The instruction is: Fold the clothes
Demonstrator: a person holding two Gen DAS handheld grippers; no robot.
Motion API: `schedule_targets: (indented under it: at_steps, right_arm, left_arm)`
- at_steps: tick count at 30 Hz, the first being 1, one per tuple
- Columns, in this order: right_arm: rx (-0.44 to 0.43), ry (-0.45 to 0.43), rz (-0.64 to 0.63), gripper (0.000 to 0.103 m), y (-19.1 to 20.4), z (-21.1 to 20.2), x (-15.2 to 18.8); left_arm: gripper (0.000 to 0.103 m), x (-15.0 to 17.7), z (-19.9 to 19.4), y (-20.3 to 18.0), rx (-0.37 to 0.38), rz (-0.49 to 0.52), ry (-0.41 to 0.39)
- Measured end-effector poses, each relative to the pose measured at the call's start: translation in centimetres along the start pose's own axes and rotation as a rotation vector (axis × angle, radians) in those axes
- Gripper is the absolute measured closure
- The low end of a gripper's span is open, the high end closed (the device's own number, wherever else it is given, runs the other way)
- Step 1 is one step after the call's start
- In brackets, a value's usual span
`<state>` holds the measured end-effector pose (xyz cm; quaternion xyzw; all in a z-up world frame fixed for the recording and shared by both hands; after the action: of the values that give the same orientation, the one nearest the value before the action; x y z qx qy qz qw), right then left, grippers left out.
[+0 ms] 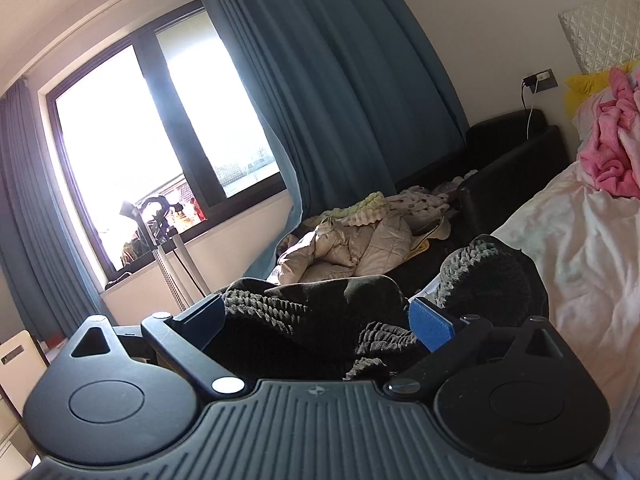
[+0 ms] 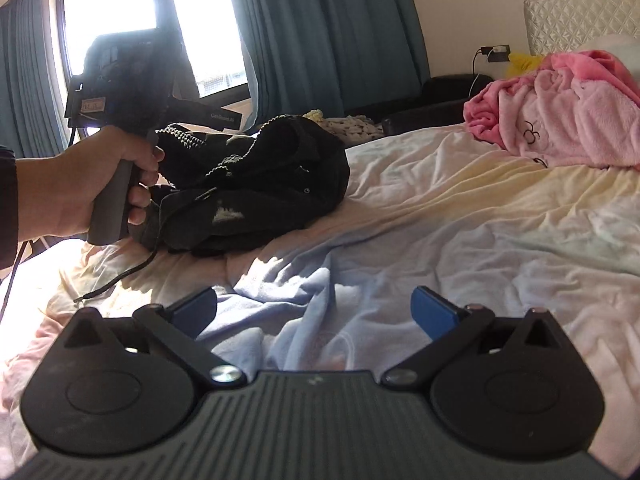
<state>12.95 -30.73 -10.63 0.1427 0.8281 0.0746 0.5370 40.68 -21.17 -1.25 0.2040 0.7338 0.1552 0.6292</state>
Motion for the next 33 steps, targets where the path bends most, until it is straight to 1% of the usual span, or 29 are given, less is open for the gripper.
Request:
schedule_targets:
  at_steps: [2, 4, 6, 7, 9, 10, 12, 13, 14, 16, 17, 18, 19, 20, 21, 24, 25, 27, 28, 31, 33]
  right_arm:
    - [-0.003, 0.02, 0.026, 0.0, -0.4, 0.5, 0.3]
    - [0.001, 0.034, 0.039, 0.0, -0.7, 1.0, 0.6]
    - [0.031, 0.029, -0.001, 0.0, -0.3, 1.2, 0.6]
    - [0.036, 0.006, -0.04, 0.0, 0.2, 1.1, 0.6]
    - [0.012, -0.012, -0.081, 0.0, 1.0, 0.9, 0.6]
    - [-0.003, -0.002, -0.083, 0.0, 1.3, 1.0, 0.8]
    - [-0.03, 0.031, -0.083, 0.0, 1.8, 1.4, 1.4]
    - [-0.031, 0.045, -0.091, 0.0, 1.9, 1.6, 1.7]
    - [-0.026, 0.051, -0.101, 0.0, 2.0, 1.7, 1.9]
    - [-0.015, 0.047, -0.116, 0.0, 1.9, 2.0, 2.1]
    - [-0.009, 0.047, -0.118, 0.0, 1.9, 2.3, 2.2]
    - [-0.002, 0.046, -0.12, 0.0, 1.8, 2.5, 2.3]
    - [0.005, 0.042, -0.125, 0.0, 1.8, 2.7, 2.4]
    - [0.009, 0.032, -0.138, 0.0, 1.9, 2.8, 2.6]
    - [0.015, 0.026, -0.158, 0.0, 2.0, 3.0, 2.8]
    - [0.02, 0.011, -0.21, 0.0, 2.6, 3.5, 2.9]
    - [0.015, 0.0, -0.213, 0.0, 2.6, 3.5, 2.7]
    - [0.018, -0.025, -0.218, 0.0, 2.6, 3.3, 2.4]
    - [0.02, -0.038, -0.222, 0.0, 2.6, 3.2, 2.2]
    - [0.023, -0.078, -0.24, 0.0, 2.8, 2.5, 1.6]
    - [-0.007, -0.096, -0.242, 0.0, 3.2, 1.8, 1.2]
  left_arm:
    - [0.006, 0.6, 1.0, 0.4, -0.028, 0.03, -0.015]
    - [0.007, 1.6, 2.2, 1.0, -0.06, 0.066, -0.001]
    - [0.007, 2.5, 3.3, 1.6, -0.103, 0.109, 0.009]
    - [0.007, 3.0, 3.8, 1.8, -0.125, 0.131, 0.014]
    - [0.007, 3.9, 4.9, 2.4, -0.168, 0.174, 0.024]
    - [0.008, 4.3, 5.5, 2.7, -0.189, 0.196, 0.028]
    - [0.013, 4.7, 6.9, 3.0, -0.238, 0.252, 0.031]
    - [0.014, 4.7, 7.7, 3.2, -0.264, 0.272, 0.033]
    - [0.016, 4.6, 8.5, 3.5, -0.286, 0.265, 0.041]
    - [0.025, 4.2, 10.0, 4.0, -0.33, 0.25, 0.057]
    - [0.04, 3.8, 10.6, 4.5, -0.347, 0.227, 0.06]
    - [0.066, 3.0, 10.7, 5.2, -0.351, 0.168, 0.053]
    - [0.074, 2.1, 10.7, 5.9, -0.344, 0.112, 0.049]
    - [0.086, 1.4, 10.5, 6.4, -0.312, 0.064, 0.051]
    - [0.092, 0.6, 10.1, 6.9, -0.282, 0.03, 0.046]
    - [0.093, -1.4, 7.0, 7.4, -0.216, 0.027, -0.021]
    - [0.093, -2.2, 5.3, 7.7, -0.191, 0.025, -0.053]
    - [0.093, -3.2, 2.1, 8.7, -0.161, -0.004, -0.087]
    - [0.093, -3.6, -0.2, 9.4, -0.135, -0.027, -0.095]
    - [0.093, -4.1, -6.5, 10.9, -0.07, -0.037, -0.124]
    - [0.093, -4.0, -10.7, 12.2, -0.032, -0.046, -0.129]
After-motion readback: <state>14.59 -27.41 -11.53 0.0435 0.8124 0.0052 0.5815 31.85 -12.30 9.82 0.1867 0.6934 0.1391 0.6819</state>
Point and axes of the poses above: each gripper's, at about its wrist camera, not at the fingertips, and z roughly the way its jaws point, y to its left, x to its underside, the point moved 5 cm from there along z, roughly the way its jaws point, and after that the axes turned 1 degree about y, right-handed, at the moved point
